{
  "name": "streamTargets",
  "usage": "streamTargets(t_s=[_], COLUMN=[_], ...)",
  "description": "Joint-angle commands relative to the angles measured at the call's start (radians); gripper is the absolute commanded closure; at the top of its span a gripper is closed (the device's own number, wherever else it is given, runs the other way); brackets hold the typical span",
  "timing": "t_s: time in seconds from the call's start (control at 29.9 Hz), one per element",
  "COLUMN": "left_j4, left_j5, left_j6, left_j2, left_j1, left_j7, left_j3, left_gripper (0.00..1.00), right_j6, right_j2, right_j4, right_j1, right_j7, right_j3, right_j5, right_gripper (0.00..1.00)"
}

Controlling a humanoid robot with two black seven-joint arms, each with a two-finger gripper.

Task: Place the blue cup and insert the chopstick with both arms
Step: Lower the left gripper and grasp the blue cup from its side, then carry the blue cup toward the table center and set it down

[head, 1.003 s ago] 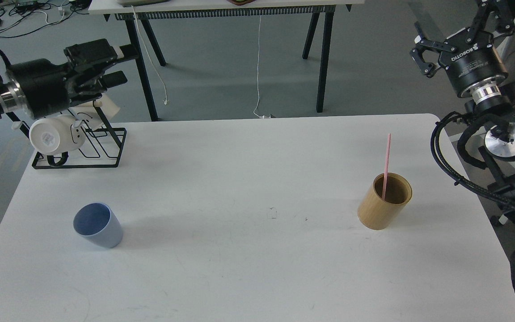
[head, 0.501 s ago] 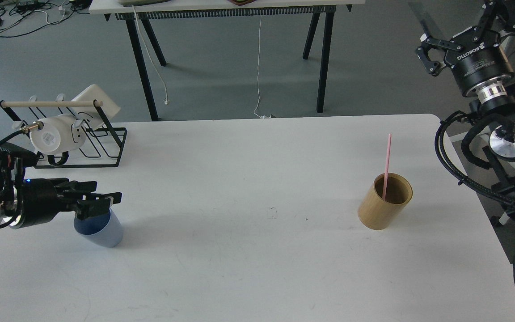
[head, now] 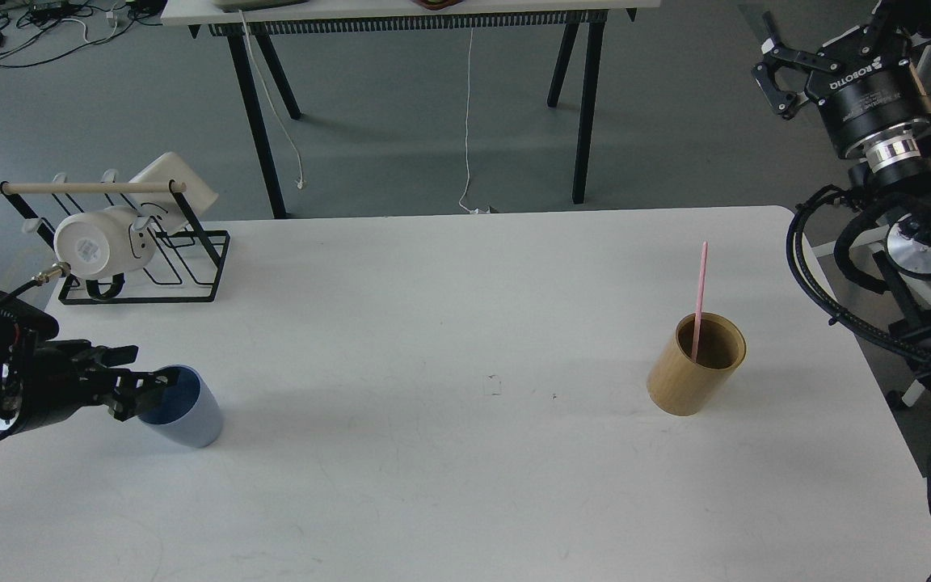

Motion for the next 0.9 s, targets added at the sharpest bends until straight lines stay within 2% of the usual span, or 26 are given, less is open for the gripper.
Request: streamTargets(t_s=[0.0,0.1,0.17,0.33,0.43,0.57,0.64,0.7,0.8,0.87], left_j4=[0.0,0.0,0.0,0.0,-0.006,-0.027,-0.044,-0.079,-0.16,-0.167], left_j5=[0.002,0.002,0.002,0.002,0.006,0.006,0.006,0.006,0.015,0.061], left_j6=[0.0,0.0,0.002,0.0,-0.001,-0.012,-0.031,-0.086,-0.213,-0.28], left_j2=[0.004,0.001,-0.002,-0.002,-0.002,0.007,0.007,-0.002,-0.014,-0.08], left_j1=[0.005,0.022,0.022,0.022,0.011,-0.009,-0.065,-0.13,-0.229,-0.303], left_j7=[-0.01,-0.01,-0.018,-0.087,-0.093,-0.121,-0.121,-0.119,-0.099,-0.079], left_j3=[0.002,0.002,0.0,0.0,-0.001,-0.011,-0.006,-0.006,-0.006,-0.006], left_gripper=[0.38,0.59,0.67,0.9,0.94,0.94,0.94,0.94,0.95,0.95], right_j6=[0.0,0.0,0.0,0.0,0.0,0.0,0.0,0.0,0.0,0.0], right_j2=[0.0,0.0,0.0,-0.002,-0.003,-0.002,-0.002,-0.002,-0.006,-0.025], right_j4=[0.0,-0.002,0.0,-0.002,-0.002,-0.002,-0.002,-0.002,0.0,0.0], right_j1=[-0.001,-0.001,-0.001,-0.001,-0.001,-0.001,-0.001,0.0,0.006,0.022], right_j7=[0.0,0.0,0.0,0.0,0.0,0.0,0.0,0.0,-0.002,-0.002], right_j3=[0.002,0.002,0.004,0.005,0.016,0.018,0.018,0.016,0.015,0.015], right_j5=[0.0,0.0,0.0,0.0,0.0,0.001,0.0,0.0,0.0,0.0], right_gripper=[0.01,0.01,0.01,0.01,0.01,0.01,0.01,0.01,0.01,0.01])
